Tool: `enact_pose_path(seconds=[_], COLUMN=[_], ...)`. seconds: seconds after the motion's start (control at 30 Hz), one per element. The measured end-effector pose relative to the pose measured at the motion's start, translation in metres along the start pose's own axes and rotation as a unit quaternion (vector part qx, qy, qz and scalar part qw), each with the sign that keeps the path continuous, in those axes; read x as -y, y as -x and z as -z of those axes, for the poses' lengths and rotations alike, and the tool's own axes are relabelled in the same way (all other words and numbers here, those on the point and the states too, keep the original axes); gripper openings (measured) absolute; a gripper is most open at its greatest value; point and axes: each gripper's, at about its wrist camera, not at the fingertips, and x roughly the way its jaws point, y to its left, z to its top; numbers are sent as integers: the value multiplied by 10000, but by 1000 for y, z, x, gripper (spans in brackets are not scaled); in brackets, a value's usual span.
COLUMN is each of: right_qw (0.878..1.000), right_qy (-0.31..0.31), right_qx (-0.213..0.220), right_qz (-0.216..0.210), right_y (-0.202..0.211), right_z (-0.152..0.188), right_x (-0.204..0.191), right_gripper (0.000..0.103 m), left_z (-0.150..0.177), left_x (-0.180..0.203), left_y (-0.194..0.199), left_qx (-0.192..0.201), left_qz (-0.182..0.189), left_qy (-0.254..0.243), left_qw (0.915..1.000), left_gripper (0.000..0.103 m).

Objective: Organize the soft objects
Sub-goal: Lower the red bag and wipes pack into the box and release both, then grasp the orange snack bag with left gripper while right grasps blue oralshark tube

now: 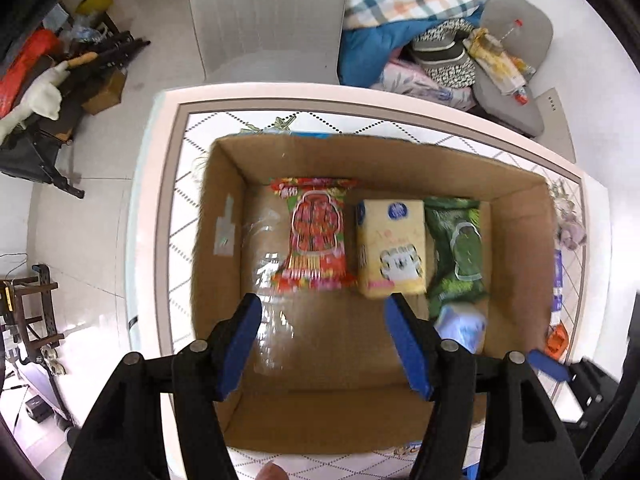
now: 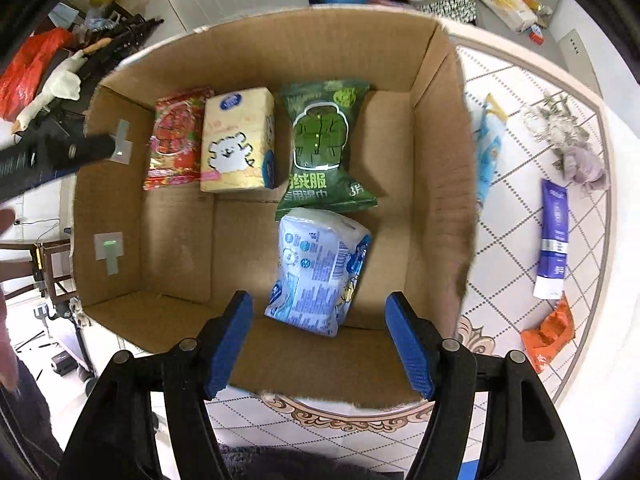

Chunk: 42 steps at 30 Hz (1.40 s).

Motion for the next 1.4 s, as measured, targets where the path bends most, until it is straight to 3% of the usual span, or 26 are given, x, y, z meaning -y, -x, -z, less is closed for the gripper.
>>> enact_pose_path(seconds=[0.1, 0.17, 0.2, 0.23, 0.33, 0.7, 0.93, 1.1, 1.2, 1.4], right_qw=[9999, 9995, 9993, 9989, 9975, 9940, 9908, 9851, 9812, 9793], right_qy=[22, 31, 41, 37, 55, 102, -585, -1272, -1653, -1988], right_qx=[169, 308, 370, 466, 697, 1031, 1082, 1120, 993, 348], right_qz=[11, -43, -45, -68, -78, -351, -569, -293, -16, -177], right_y=[14, 26, 28, 33, 48, 83, 101, 102, 85, -3], right_z=[10, 17, 20, 25, 37, 69, 82, 88, 83, 46], right_x=[-3, -4, -8, -10, -14, 2, 90, 179, 233, 296], right_gripper=[76, 82, 82, 84, 98, 99, 99, 99, 99, 98], left_z=[21, 36, 42, 51, 69, 103, 89, 58, 36, 10], left_x=[2, 4, 5, 7, 14, 49, 138, 217, 264, 316], left_y=[18, 30, 35, 41, 53, 81, 76, 48, 19, -44], left_qx=[182, 352, 406, 503, 684, 990, 914, 757, 561, 163], left_qz=[-44, -147, -185, -248, -460, -466, -138, -245, -408, -994], left_qy=[2, -1, -15, -33, -65, -51, -646, -1272, -1659, -2091], left_qw=[9998, 9993, 9990, 9984, 9966, 9940, 9936, 9887, 9837, 9727], left_gripper=[62, 75, 90, 95, 96, 97, 97, 97, 97, 97])
